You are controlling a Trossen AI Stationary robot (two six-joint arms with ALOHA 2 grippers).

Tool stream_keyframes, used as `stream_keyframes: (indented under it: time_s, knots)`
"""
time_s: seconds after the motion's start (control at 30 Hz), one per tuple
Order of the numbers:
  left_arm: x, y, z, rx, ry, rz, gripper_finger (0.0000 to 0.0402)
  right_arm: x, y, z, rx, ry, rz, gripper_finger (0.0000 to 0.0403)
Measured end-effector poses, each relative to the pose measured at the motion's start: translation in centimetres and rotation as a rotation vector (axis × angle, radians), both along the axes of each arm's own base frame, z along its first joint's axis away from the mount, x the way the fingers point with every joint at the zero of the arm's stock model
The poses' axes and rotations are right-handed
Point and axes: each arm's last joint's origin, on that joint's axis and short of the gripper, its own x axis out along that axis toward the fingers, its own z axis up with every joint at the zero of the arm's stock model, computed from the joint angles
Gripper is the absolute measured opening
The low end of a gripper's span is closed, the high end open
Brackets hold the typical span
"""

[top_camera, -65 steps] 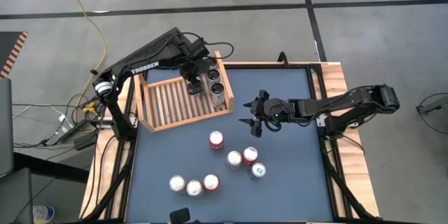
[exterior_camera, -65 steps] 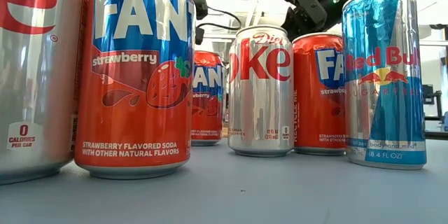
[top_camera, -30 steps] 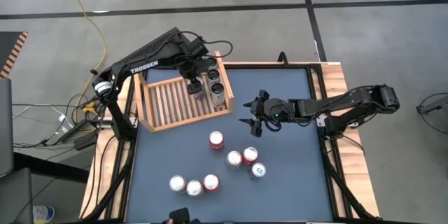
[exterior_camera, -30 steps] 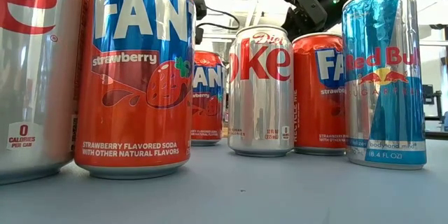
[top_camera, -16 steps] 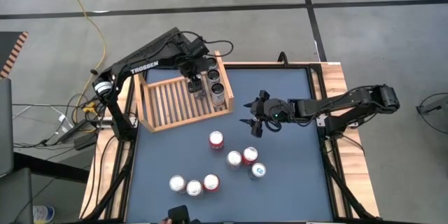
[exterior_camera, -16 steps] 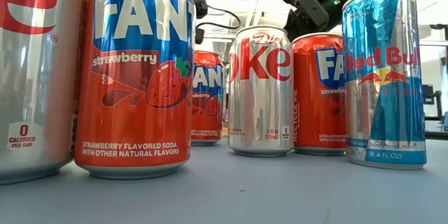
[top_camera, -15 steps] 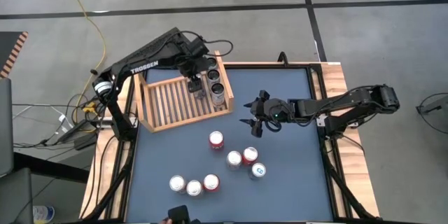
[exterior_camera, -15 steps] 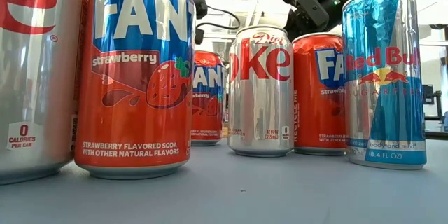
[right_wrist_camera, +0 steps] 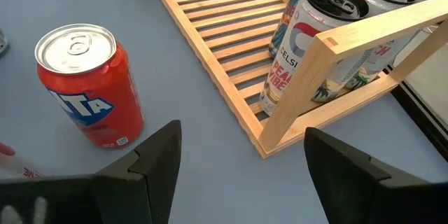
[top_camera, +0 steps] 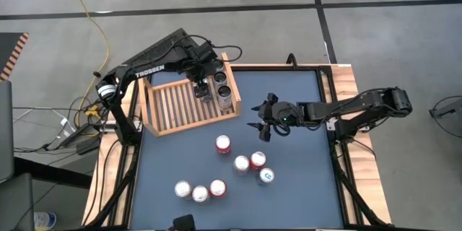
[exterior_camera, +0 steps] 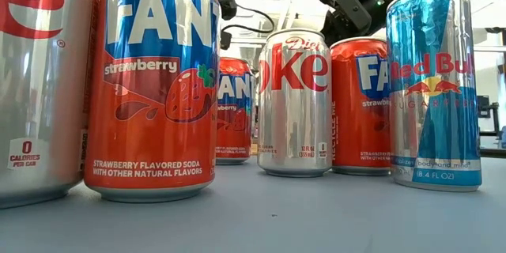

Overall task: Place canned beverage on shelf
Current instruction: Put the left blue soda can on the shelf aligned with the other blue soda can

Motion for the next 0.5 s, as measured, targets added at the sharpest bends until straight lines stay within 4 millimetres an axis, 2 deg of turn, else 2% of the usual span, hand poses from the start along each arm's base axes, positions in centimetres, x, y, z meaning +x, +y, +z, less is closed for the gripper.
stream_keyframes:
  time_s: [0.2, 0.5]
  knots:
    - [0.1, 0.0, 0.4, 0.005, -0.007, 0.008, 0.0272, 0.0, 0.0, 0.0, 0.0, -0.001, 0.0, 0.0276]
    - [0.3, 0.1, 2.9, 0.034, -0.057, 0.015, 0.0272, 0.0, 0.0, 0.0, 0.0, 0.0, 0.0, 0.0276]
